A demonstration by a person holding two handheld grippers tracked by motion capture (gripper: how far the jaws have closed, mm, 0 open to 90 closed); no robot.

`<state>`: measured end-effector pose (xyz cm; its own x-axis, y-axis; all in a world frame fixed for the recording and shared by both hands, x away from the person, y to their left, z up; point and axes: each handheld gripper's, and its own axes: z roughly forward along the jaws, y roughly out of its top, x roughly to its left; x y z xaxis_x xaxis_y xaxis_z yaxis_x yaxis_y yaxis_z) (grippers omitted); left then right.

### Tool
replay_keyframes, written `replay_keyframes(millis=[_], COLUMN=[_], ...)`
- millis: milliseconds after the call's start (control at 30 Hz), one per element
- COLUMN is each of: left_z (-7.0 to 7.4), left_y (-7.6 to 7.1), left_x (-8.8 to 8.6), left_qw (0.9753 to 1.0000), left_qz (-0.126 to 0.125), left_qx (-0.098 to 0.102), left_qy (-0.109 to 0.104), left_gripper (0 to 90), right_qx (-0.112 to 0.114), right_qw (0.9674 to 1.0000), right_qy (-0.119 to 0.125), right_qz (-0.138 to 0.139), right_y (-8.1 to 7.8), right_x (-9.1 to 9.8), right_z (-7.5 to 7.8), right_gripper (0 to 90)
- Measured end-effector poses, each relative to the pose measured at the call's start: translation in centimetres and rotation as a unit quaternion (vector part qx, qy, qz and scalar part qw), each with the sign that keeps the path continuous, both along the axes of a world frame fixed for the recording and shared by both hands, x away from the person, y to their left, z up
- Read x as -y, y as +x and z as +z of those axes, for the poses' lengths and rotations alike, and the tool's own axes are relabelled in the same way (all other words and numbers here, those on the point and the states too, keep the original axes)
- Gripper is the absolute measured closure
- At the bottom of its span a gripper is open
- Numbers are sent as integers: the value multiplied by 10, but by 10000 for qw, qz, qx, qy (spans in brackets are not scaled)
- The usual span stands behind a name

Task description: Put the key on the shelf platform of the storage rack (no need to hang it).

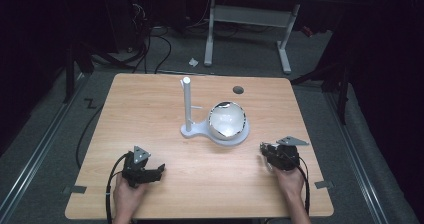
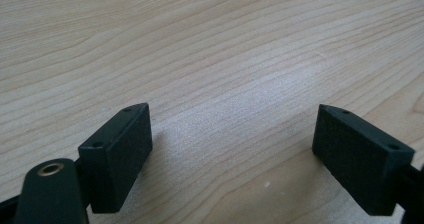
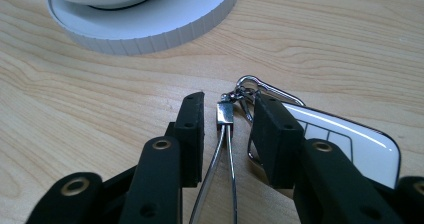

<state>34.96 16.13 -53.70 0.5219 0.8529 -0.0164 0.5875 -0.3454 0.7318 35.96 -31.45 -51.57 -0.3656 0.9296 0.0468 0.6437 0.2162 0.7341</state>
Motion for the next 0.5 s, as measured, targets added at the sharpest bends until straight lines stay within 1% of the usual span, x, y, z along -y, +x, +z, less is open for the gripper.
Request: replay_keyframes(millis=[200,400,433,500], left_z=[0,0,0,0], left_y=[0,0,0,0], left_x=[0,0,0,0], left_qw=[10000,10000,10000,10000], left_qz=[1,1,1,0], left_qx=[0,0,-1,0], left_qy=[-1,-1,-1,-1], left_gripper=[165,165,165,165], right_qx=[-6,-86,-134,-137], right_qw=[10000,9997,9996,9991], right_qy=[-67,-181,-222,-393], right_qz=[37,100,97,115], right_y=[2,5,6,8], right_x=[-1,-5,-6,-9], right_z=[-2,-6,-6,-7], right_gripper=[696,734,741,771])
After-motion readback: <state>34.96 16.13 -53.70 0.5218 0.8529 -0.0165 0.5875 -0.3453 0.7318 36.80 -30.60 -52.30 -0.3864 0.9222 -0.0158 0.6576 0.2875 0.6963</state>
